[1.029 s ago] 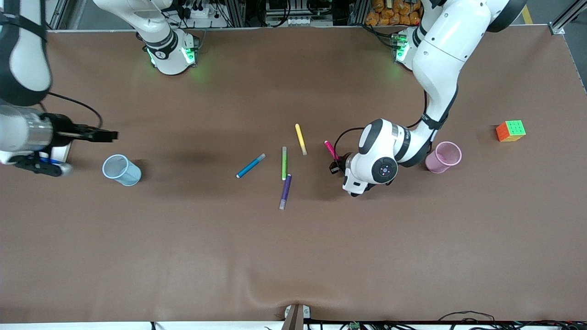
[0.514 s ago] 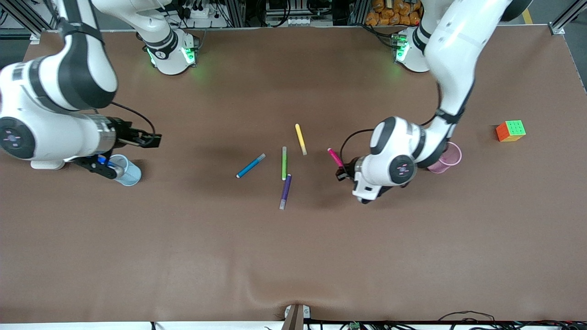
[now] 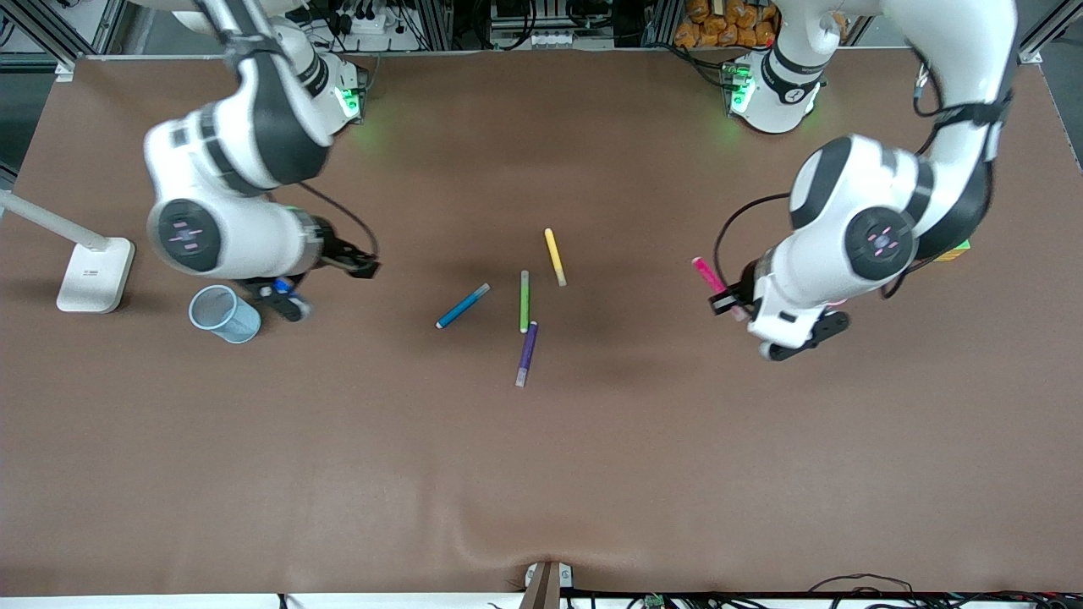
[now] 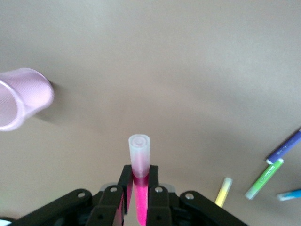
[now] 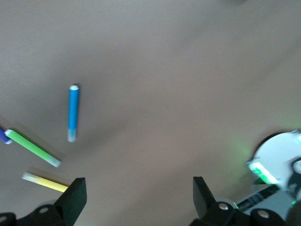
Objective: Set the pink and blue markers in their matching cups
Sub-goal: 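Lift the pink marker while the right gripper grasps the blue marker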
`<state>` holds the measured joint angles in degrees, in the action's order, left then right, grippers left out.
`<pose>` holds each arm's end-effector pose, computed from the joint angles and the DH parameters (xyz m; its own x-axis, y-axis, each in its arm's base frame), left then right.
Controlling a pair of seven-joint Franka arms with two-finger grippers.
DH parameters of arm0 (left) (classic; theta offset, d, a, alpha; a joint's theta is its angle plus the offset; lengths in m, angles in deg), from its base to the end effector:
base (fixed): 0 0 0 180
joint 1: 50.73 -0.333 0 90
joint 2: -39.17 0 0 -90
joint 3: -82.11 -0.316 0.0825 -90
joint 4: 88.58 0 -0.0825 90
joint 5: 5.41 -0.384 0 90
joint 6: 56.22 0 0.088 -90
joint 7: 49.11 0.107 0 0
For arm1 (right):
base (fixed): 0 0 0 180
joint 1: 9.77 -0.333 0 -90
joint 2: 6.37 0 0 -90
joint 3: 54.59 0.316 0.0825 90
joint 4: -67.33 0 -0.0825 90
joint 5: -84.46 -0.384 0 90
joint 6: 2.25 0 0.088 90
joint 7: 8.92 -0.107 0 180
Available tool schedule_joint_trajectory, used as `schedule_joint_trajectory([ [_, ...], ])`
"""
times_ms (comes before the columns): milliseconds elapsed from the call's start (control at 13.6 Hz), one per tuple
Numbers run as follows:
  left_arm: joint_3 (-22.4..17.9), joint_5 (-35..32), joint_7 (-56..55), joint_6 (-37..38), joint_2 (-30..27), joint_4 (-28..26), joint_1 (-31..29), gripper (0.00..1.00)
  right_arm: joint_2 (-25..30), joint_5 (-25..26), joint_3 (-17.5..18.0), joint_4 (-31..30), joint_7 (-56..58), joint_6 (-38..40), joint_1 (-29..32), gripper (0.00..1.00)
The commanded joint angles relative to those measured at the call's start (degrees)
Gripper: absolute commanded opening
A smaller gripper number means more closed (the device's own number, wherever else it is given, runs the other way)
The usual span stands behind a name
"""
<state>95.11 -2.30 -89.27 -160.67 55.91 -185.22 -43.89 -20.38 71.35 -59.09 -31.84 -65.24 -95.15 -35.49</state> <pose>0.5903 -0.2055 0.4205 0.9131 0.3620 -0.1878 0.3670 -0.9302 -0.0086 0.5390 0.2374 0.4159 0.7152 -0.6047 -0.3505 -0.5809 -0.7931 0.1833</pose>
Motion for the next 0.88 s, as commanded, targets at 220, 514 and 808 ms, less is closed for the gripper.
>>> schedule_joint_trajectory([
  [220,0.2,-2.9,15.8,3.1,-8.5,-2.1,-9.8,0.0,0.9,-0.3,-0.7,-10.5,-14.6,-18.4,-10.5,1.0],
  [514,0.2,-6.1,19.3,1.6,-10.1,-2.9,-13.9,0.0,-4.6,-0.3,-0.7,-13.0,-22.1,-32.8,-14.7,1.0],
  [808,0.4,-7.4,19.3,-4.5,-12.4,-7.8,-17.0,0.0,-11.3,-0.3,-0.8,-13.1,-23.0,-42.2,-16.0,1.0],
])
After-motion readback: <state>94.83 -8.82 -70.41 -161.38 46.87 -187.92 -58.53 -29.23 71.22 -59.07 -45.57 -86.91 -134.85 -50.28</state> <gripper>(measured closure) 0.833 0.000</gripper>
